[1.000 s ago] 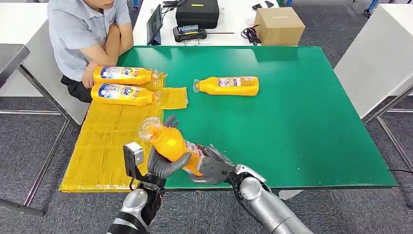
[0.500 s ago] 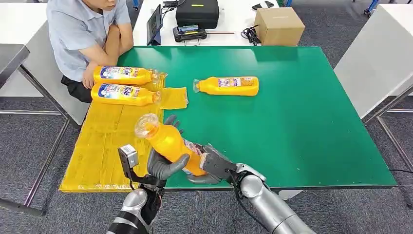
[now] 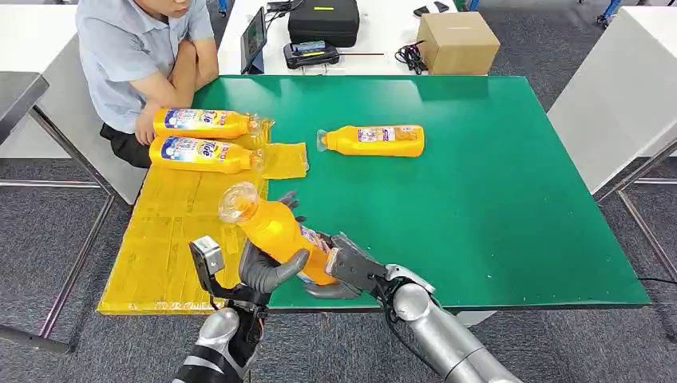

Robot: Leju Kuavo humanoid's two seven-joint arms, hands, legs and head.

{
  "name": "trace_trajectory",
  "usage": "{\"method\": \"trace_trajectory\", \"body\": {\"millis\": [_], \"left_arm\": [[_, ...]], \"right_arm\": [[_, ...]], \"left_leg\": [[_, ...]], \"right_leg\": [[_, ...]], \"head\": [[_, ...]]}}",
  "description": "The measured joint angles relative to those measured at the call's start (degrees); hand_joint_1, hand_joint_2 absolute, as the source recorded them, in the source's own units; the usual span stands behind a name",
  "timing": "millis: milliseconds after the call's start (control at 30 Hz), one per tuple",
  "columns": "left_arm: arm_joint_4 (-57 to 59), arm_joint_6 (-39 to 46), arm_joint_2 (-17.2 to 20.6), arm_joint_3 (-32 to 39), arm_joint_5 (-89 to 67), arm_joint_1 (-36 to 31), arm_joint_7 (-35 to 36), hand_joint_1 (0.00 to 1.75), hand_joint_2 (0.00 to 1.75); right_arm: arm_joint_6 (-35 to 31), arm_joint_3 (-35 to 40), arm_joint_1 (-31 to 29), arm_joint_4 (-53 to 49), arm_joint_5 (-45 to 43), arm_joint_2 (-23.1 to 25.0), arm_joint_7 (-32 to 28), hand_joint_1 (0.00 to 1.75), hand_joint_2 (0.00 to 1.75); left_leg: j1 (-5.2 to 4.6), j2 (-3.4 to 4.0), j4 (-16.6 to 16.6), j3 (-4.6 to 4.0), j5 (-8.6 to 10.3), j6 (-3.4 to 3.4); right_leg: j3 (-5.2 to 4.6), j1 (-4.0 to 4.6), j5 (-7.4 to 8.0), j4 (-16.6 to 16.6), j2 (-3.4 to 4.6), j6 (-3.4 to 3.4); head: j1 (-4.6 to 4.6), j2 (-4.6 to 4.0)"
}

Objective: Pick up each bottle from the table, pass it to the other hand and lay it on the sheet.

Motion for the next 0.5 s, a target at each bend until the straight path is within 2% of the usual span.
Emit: {"method": "trace_trajectory", "body": {"millis": [33,500], "left_arm": [[-0.07,1.22,0.0,0.07,-1.18,0.0,0.22,0.0,1.75],[-0.07,4.46,-0.02,0.11,-6.16,0.0,0.59,0.0,1.75]], "right_arm": [[-0.11,0.02,0.01,0.02,0.0,-0.02,-0.02,1.75,1.75],[-0.41,0.04,0.31,0.07,0.02,-0.15,-0.02,1.75,1.75]], "left_leg": [[0.0,0.0,0.0,0.0,0.0,0.0],[0.0,0.0,0.0,0.0,0.0,0.0]], "right_leg": [[0.0,0.0,0.0,0.0,0.0,0.0],[-0.02,0.0,0.0,0.0,0.0,0.0]], "head": [[0.02,0.0],[0.02,0.0]]}}
